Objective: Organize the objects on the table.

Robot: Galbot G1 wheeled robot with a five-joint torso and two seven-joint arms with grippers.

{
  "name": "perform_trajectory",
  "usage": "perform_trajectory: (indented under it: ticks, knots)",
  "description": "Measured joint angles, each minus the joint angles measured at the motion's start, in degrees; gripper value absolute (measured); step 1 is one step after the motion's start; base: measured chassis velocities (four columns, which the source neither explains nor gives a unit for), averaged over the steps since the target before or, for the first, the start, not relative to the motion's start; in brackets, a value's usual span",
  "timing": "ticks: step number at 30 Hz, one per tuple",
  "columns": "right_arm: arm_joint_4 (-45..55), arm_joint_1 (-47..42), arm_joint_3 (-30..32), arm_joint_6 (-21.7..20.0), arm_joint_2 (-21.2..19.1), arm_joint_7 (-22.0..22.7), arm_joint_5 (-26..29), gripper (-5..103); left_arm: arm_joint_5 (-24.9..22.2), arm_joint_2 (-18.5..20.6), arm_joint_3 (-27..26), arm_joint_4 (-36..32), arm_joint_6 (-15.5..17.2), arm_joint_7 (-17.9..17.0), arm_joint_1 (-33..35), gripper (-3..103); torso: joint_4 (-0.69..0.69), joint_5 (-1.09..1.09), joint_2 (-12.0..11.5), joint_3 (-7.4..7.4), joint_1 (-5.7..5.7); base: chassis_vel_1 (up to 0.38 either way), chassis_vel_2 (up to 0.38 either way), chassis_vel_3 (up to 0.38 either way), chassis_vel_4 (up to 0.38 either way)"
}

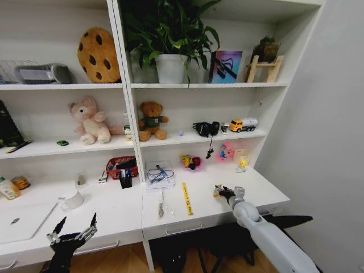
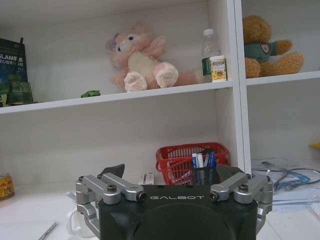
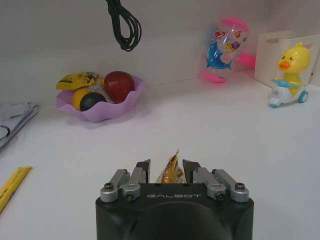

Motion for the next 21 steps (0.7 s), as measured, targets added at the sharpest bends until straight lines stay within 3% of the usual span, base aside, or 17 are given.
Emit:
perform_trajectory:
  ticks: [2,3,11,15,21]
  knots:
    - [-0.16,0.25,-0.13,0.07,-0.22,0.08,0.04,33,0.0,0.0,0.0,0.0,0.0,0.0,0.0,100,0.0,0.0,0.0,0.0,0.0,0.0,0.0,0.0,0.0]
    - [-0.34,0.43,-0.29,0.13,-0.63,0.07,0.15,22,0.0,0.0,0.0,0.0,0.0,0.0,0.0,100,0.0,0.0,0.0,0.0,0.0,0.0,0.0,0.0,0.0]
    - [-0.58,0.48,-0.33,0.14,-1.32,0.01,0.72,2,0.0,0.0,0.0,0.0,0.0,0.0,0.0,100,0.0,0.0,0.0,0.0,0.0,0.0,0.0,0.0,0.0]
    - [-0.63,0.16,-0.19,0.54,-1.51,-0.07,0.74,0,0.0,0.0,0.0,0.0,0.0,0.0,0.0,100,0.0,0.0,0.0,0.0,0.0,0.0,0.0,0.0,0.0]
    - [2.44,1.19,1.44,1.26,-2.61,-6.8,-1.76,0,0.0,0.0,0.0,0.0,0.0,0.0,0.0,100,-0.01,0.0,0.0,0.0,0.0,0.0,0.0,0.0,0.0]
